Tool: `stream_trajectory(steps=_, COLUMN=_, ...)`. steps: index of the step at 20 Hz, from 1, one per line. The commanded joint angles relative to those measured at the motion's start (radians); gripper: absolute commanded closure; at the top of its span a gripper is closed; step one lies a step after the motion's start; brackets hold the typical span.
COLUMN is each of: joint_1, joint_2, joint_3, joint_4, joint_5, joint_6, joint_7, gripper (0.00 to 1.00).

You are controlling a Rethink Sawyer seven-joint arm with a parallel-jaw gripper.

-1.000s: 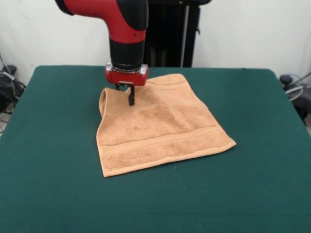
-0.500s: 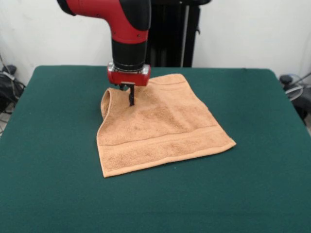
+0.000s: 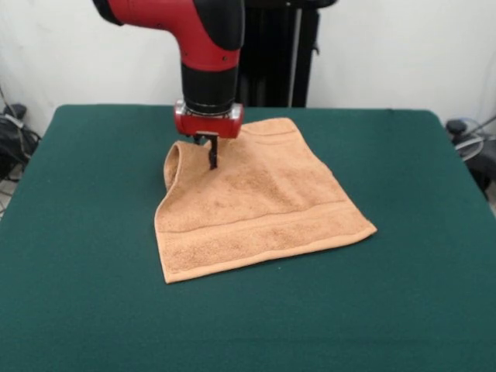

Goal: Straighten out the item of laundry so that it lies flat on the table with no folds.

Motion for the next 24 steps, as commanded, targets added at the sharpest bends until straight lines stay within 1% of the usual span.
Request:
stream_trajectory(steps=1, joint_1=0.064, joint_2=-0.034, joint_3=0.078, joint_4=-0.107, joint_5=0.109, joint_6=0.163, joint_7=0.147, gripper=1.0)
stream_trajectory(steps=4, joint_1=0.088, joint_2=-0.051, joint_3=0.065, joint_4=-0.127, joint_5=0.135, joint_6=0.22, joint_7=0.143, gripper=1.0)
stream_trajectory(steps=10, joint_1=0.103, joint_2=-0.071, joint_3=0.05, joint_4=-0.155, joint_5=0.157, joint_6=0.317, joint_7=0.126, gripper=1.0)
stream_trajectory(steps=16, joint_1=0.099, joint_2=-0.088, joint_3=0.048, joint_4=-0.158, joint_5=0.164, joint_6=0.37, joint_7=0.118, gripper=1.0)
stream_trajectory(steps=24, joint_1=0.095, joint_2=-0.107, joint_3=0.05, joint_4=-0.14, joint_5=0.176, joint_6=0.394, joint_7=0.128, gripper=1.0)
